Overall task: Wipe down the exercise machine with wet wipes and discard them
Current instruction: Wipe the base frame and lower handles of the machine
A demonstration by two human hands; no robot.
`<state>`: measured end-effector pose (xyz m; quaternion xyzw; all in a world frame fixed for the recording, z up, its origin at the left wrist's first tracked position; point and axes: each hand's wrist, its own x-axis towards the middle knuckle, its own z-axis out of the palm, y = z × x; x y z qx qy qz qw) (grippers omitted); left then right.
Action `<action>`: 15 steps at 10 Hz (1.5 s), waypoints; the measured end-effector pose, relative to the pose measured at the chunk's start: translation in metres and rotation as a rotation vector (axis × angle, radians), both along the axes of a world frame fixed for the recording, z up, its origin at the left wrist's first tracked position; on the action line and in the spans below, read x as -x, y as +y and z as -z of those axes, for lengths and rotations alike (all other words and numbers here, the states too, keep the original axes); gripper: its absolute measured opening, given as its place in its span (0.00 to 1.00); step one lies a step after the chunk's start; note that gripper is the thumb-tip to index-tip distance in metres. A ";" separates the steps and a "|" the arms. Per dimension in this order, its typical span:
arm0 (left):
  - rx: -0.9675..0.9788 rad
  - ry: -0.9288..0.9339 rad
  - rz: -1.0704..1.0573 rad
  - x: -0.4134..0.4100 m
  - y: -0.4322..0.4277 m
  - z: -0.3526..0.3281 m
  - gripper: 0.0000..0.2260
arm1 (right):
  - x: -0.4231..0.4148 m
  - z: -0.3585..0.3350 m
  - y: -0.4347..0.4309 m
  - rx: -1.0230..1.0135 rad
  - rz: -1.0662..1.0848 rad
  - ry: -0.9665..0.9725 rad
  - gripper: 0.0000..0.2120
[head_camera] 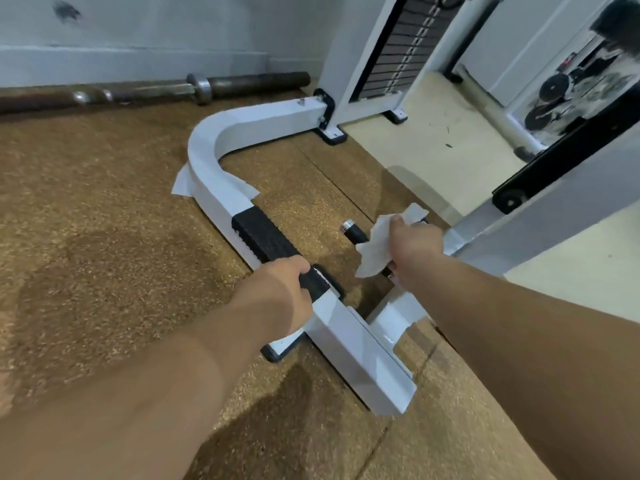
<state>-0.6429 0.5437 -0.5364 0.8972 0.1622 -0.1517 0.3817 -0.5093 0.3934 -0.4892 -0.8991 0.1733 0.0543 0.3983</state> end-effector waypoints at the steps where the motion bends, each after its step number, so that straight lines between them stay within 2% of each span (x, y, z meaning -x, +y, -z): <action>1: -0.216 0.059 0.228 -0.014 -0.003 0.009 0.28 | -0.029 0.002 -0.008 0.377 -0.182 -0.137 0.16; 2: -0.417 0.043 0.325 -0.018 -0.009 0.028 0.36 | -0.046 0.019 -0.008 0.676 -0.450 -0.184 0.09; 3: -0.415 -0.020 0.330 -0.016 -0.012 0.044 0.40 | -0.037 0.061 -0.005 0.681 -0.746 -0.089 0.16; 4: -0.418 -0.050 0.338 -0.016 -0.013 0.041 0.36 | -0.022 0.098 -0.010 0.776 -0.809 -0.205 0.31; 5: -0.449 -0.047 0.338 -0.021 -0.014 0.037 0.35 | -0.016 0.114 -0.022 0.857 -0.843 -0.350 0.34; 6: -0.424 -0.034 0.332 -0.021 -0.016 0.038 0.36 | 0.000 0.110 -0.026 1.009 -0.865 -0.310 0.36; 7: -0.382 -0.067 0.310 -0.020 -0.013 0.039 0.36 | 0.005 0.093 -0.025 1.090 -0.887 -0.142 0.45; 8: -0.356 -0.076 0.320 -0.020 -0.010 0.039 0.36 | 0.000 0.077 -0.021 0.960 -0.793 -0.170 0.50; 9: -0.329 -0.097 0.315 -0.019 -0.006 0.039 0.35 | -0.022 0.062 -0.009 0.779 -0.637 -0.029 0.40; 10: -0.325 -0.125 0.309 -0.018 -0.005 0.038 0.33 | -0.040 0.070 0.003 0.736 -0.556 0.033 0.26; 11: -0.354 -0.141 0.311 -0.019 -0.006 0.037 0.31 | -0.025 0.099 0.005 0.994 -0.575 -0.162 0.24; 12: -0.327 -0.163 0.284 -0.019 -0.009 0.041 0.31 | -0.022 0.112 -0.002 1.096 -0.589 -0.301 0.21; 13: -0.291 -0.201 0.263 -0.016 -0.008 0.046 0.30 | -0.047 0.103 -0.003 0.951 -0.588 -0.147 0.17; 14: -0.283 -0.205 0.266 -0.016 -0.006 0.052 0.31 | -0.075 0.093 0.000 0.706 -0.560 0.136 0.12; 15: -0.276 -0.197 0.277 -0.016 -0.004 0.053 0.33 | -0.093 0.081 0.001 0.414 -0.572 0.491 0.22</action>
